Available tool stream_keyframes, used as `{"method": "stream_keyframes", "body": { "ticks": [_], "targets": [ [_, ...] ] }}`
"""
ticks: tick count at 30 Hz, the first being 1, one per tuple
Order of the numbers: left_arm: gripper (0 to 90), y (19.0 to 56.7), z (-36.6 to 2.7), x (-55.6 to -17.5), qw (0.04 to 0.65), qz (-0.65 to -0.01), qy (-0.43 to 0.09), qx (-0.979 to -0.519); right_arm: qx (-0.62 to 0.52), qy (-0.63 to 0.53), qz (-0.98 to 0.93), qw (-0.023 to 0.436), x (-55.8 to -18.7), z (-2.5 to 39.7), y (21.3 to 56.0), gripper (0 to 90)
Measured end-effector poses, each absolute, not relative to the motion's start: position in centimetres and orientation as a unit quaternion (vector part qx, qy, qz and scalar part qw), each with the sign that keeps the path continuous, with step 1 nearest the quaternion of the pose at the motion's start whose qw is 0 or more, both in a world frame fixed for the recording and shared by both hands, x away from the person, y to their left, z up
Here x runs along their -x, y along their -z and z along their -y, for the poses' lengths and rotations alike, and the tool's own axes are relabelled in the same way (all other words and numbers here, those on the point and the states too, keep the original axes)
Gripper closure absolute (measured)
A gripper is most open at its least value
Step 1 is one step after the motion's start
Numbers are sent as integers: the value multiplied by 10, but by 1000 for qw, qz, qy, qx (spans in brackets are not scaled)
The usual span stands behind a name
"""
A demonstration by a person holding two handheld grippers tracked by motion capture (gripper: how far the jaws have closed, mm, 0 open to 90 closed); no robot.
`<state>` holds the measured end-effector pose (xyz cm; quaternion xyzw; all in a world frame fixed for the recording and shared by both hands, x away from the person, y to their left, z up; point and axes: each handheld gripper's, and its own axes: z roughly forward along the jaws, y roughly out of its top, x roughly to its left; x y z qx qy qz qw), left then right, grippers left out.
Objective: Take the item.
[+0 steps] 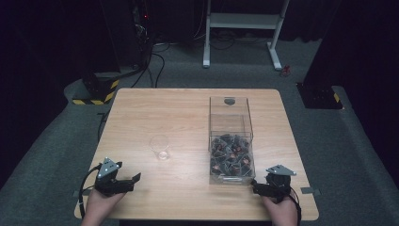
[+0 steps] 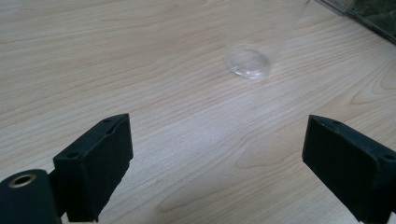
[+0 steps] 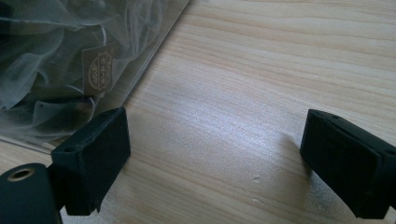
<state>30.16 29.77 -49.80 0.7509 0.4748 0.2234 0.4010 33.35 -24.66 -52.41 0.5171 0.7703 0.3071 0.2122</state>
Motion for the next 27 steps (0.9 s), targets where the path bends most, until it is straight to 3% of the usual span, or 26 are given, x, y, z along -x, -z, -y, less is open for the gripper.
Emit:
{"method": "stream_keyframes", "body": {
  "ticks": [5, 27],
  "targets": [
    [90, 498, -296, -302, 410, -476, -219, -747, -518, -303, -771, 214, -334, 248, 522, 117],
    [106, 486, -282, -300, 434, -460, -209, -746, -524, -308, -763, 218, -336, 257, 525, 91]
  ]
}}
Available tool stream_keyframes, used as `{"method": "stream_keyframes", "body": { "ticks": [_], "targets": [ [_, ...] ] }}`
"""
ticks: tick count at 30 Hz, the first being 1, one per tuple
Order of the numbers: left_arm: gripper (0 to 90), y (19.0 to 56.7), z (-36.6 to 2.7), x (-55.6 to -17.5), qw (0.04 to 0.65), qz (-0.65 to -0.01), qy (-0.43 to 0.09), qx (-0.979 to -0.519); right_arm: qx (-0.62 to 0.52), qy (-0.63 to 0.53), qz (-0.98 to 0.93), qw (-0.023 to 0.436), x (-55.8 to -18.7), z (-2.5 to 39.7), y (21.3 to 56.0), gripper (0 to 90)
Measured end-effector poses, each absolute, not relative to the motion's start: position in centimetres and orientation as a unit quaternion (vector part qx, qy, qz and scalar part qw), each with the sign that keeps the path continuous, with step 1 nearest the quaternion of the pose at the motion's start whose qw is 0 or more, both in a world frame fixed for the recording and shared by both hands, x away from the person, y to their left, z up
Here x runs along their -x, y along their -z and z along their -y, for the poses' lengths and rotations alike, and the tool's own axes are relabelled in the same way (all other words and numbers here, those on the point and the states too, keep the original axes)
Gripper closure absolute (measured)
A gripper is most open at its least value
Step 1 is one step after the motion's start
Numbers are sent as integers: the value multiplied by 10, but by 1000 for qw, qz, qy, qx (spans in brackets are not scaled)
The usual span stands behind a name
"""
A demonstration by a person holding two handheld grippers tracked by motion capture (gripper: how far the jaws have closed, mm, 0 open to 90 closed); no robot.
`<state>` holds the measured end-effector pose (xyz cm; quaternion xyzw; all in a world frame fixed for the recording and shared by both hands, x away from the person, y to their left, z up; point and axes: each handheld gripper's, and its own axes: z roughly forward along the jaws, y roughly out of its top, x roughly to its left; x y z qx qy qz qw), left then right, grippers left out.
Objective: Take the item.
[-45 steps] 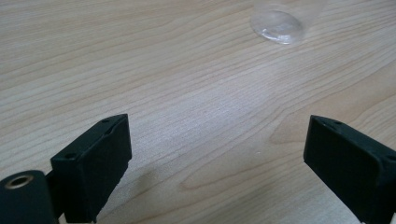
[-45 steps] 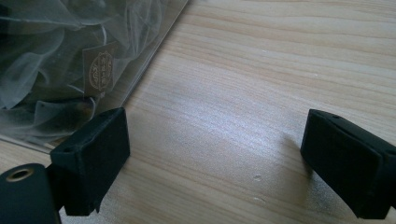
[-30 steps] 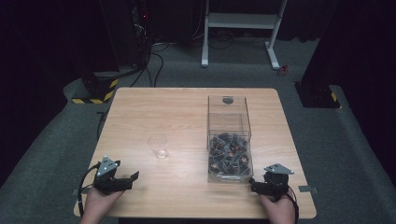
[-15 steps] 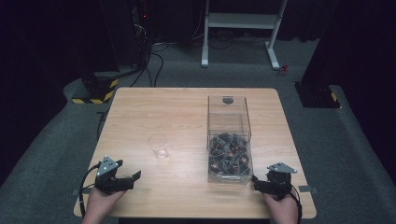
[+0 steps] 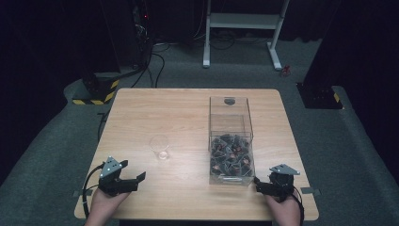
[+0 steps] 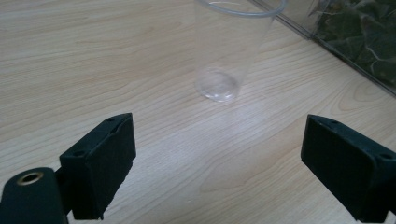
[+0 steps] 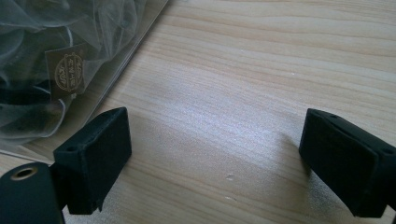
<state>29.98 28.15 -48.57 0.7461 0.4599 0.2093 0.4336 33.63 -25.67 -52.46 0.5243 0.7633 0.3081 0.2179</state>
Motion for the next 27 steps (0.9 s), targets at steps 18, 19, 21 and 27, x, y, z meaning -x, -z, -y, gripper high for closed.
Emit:
{"method": "stream_keyframes", "body": {
  "ticks": [18, 19, 21, 27],
  "targets": [
    [117, 467, -256, -299, 453, -428, -204, -756, -525, -308, -763, 219, -336, 256, 525, 91],
    [118, 465, -254, -300, 451, -423, -205, -759, -526, -308, -762, 218, -336, 256, 525, 91],
    [120, 464, -248, -301, 448, -418, -204, -763, -526, -308, -762, 218, -336, 256, 525, 91],
    [123, 460, -234, -305, 456, -404, -194, -769, -526, -308, -762, 218, -336, 256, 525, 91]
  ]
}}
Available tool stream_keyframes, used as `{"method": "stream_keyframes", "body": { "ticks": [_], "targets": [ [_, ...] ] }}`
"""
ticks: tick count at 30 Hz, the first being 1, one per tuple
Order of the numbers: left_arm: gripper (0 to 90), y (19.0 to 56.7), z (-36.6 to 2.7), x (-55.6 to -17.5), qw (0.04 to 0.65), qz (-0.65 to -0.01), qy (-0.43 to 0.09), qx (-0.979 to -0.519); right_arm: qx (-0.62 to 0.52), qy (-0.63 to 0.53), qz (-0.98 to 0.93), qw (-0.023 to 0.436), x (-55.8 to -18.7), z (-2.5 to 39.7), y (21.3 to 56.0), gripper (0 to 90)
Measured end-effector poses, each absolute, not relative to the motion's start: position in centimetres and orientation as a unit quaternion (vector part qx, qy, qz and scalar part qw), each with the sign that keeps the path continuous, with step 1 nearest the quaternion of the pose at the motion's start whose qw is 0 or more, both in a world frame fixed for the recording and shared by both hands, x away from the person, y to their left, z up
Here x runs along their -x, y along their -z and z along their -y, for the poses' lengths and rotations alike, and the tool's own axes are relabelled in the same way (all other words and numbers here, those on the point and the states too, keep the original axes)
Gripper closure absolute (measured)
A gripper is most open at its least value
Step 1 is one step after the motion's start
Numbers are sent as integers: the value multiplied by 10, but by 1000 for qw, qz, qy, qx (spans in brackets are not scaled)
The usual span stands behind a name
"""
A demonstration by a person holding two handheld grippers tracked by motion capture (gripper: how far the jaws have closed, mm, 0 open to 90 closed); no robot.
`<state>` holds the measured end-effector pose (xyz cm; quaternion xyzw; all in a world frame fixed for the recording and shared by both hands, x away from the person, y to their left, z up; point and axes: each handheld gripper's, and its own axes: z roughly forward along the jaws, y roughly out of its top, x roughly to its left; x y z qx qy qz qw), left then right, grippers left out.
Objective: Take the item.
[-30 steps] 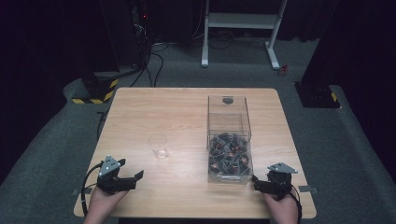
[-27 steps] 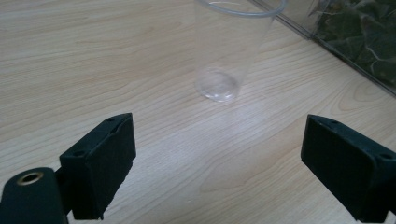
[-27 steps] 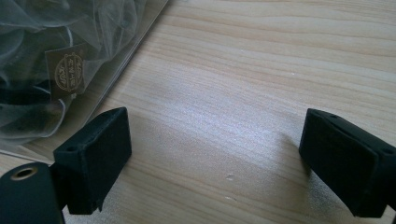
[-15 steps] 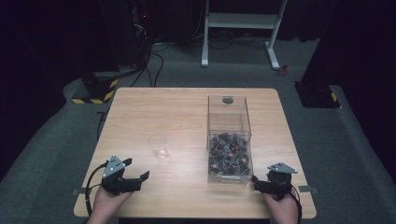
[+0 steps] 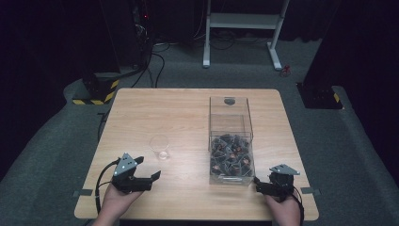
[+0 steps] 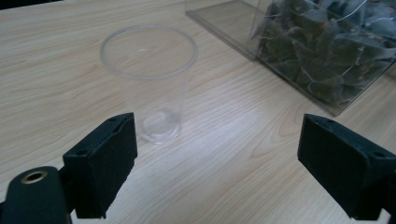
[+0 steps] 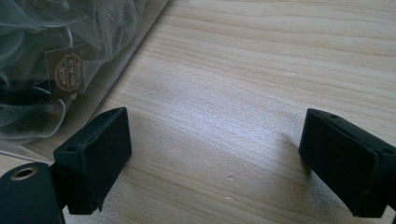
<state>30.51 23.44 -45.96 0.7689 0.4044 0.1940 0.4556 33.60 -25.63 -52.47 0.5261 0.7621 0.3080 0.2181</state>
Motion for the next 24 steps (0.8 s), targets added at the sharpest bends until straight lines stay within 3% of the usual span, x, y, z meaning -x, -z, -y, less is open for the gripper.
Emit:
{"method": "stream_keyframes", "body": {
  "ticks": [24],
  "targets": [
    [139, 446, -190, -317, 477, -365, -188, -777, -525, -308, -763, 218, -336, 256, 525, 90]
  ]
}}
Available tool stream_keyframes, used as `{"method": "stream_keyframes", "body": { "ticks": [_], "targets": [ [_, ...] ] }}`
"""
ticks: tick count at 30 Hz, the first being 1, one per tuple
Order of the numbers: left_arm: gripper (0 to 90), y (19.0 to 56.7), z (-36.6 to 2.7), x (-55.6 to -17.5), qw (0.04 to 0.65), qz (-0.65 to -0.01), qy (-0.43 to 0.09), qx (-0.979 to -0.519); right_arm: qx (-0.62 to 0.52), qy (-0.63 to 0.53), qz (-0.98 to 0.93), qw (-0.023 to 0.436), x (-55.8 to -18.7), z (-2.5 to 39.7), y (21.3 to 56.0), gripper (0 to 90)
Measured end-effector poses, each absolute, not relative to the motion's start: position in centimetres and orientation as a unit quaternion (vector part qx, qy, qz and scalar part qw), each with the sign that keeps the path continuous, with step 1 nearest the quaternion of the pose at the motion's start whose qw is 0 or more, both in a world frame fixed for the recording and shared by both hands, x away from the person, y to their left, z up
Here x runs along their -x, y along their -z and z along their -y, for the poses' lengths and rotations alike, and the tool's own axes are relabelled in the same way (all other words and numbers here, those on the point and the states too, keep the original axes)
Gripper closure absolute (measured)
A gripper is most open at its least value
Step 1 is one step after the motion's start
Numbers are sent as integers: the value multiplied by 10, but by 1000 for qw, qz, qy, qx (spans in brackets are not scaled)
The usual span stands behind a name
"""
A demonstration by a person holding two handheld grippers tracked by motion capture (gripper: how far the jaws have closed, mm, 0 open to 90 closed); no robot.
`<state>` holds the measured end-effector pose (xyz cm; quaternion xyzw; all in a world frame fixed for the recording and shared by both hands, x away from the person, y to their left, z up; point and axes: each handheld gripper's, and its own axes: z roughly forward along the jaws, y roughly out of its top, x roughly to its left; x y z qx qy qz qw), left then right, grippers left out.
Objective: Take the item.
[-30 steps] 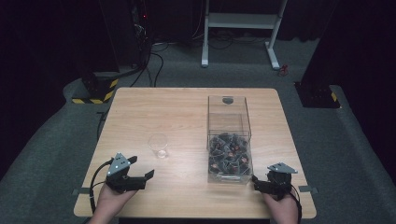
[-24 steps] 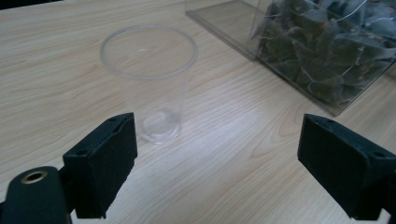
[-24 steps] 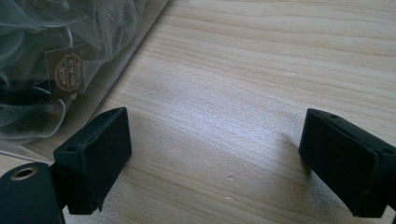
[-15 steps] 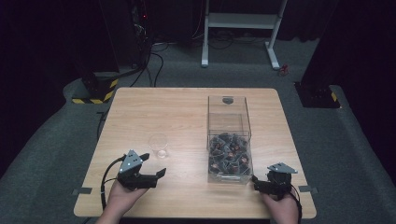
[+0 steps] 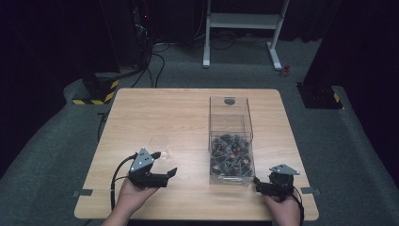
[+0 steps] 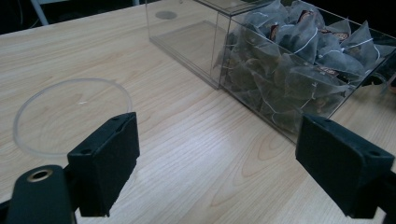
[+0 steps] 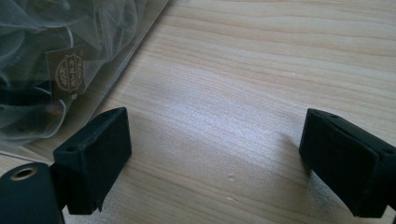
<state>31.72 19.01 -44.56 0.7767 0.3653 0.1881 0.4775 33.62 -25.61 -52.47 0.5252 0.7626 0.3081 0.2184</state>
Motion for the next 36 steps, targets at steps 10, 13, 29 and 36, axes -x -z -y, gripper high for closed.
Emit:
{"method": "stream_keyframes", "body": {
  "ticks": [10, 13, 29, 36],
  "targets": [
    [144, 442, -180, -322, 486, -360, -176, -777, -527, -308, -762, 218, -336, 256, 525, 90],
    [144, 441, -178, -324, 486, -359, -174, -777, -528, -308, -761, 218, -336, 256, 525, 90],
    [149, 437, -162, -331, 493, -346, -166, -781, -527, -308, -762, 218, -336, 256, 525, 91],
    [150, 437, -153, -334, 493, -337, -161, -786, -527, -308, -762, 218, -336, 256, 525, 91]
  ]
}}
